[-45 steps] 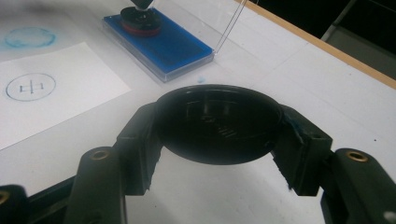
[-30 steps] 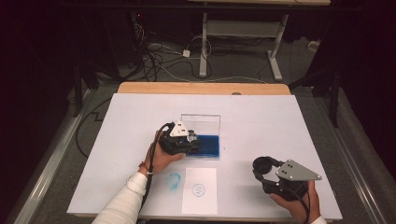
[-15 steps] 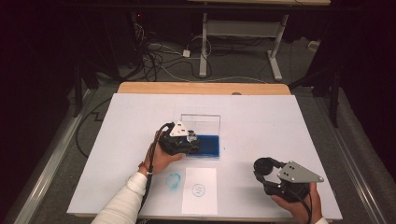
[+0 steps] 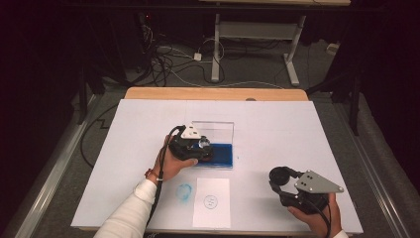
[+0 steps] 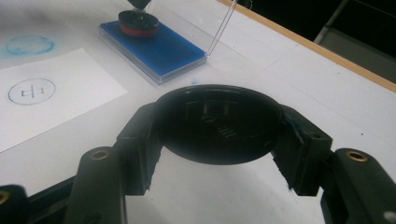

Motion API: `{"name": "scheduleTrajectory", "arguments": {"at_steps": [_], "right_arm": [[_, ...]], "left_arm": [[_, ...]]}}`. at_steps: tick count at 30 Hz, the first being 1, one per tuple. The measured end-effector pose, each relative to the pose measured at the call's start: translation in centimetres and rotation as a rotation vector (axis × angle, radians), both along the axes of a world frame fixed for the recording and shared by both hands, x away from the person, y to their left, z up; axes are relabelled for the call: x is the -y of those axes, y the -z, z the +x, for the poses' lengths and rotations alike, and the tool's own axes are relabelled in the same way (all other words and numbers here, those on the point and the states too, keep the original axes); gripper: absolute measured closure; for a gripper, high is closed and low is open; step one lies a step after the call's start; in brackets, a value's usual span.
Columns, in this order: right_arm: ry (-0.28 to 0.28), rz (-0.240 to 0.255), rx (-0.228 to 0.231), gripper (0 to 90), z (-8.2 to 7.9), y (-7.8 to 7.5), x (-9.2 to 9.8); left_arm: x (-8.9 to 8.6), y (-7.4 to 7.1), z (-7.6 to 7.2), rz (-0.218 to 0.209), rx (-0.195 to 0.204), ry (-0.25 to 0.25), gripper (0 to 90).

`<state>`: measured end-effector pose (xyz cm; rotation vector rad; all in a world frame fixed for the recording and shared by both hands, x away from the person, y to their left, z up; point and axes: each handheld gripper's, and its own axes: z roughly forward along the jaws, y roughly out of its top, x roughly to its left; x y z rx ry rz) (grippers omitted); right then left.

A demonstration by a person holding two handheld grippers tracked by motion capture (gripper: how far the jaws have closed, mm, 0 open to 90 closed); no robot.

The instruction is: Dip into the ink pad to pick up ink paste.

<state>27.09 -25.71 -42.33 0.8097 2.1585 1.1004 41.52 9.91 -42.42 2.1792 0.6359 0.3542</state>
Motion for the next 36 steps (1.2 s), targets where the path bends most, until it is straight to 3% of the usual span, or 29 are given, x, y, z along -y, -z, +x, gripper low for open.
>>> {"name": "scheduleTrajectory", "arguments": {"at_steps": [6, 10, 18, 23, 27, 36], "right_arm": [[-0.002, 0.004, 0.003, 38.6, -0.1, -0.1, 0.0], [0.001, 0.004, 0.002, 38.6, 0.0, 0.0, 0.1], [0.007, 0.005, 0.003, 38.6, 0.0, 0.0, 0.3], [0.019, 0.011, 0.009, 38.6, 0.0, -0.1, 0.4], [0.023, 0.012, 0.033, 38.6, -0.2, -0.3, 0.3], [0.013, 0.014, 0.024, 38.6, -0.2, -0.3, 0.3]], "left_arm": [[0.4, -2.8, -0.2, 0.005, 0.053, 0.012, 54.5], [0.5, -3.8, -0.3, 0.013, 0.063, 0.013, 54.5], [1.0, -4.9, -0.2, -0.004, 0.075, 0.036, 54.5], [1.4, -5.5, -0.4, 0.008, 0.093, 0.042, 54.5], [1.6, -5.7, -0.5, 0.015, 0.099, 0.046, 54.5], [2.7, -5.7, -0.4, 0.011, 0.098, 0.071, 54.5]]}}
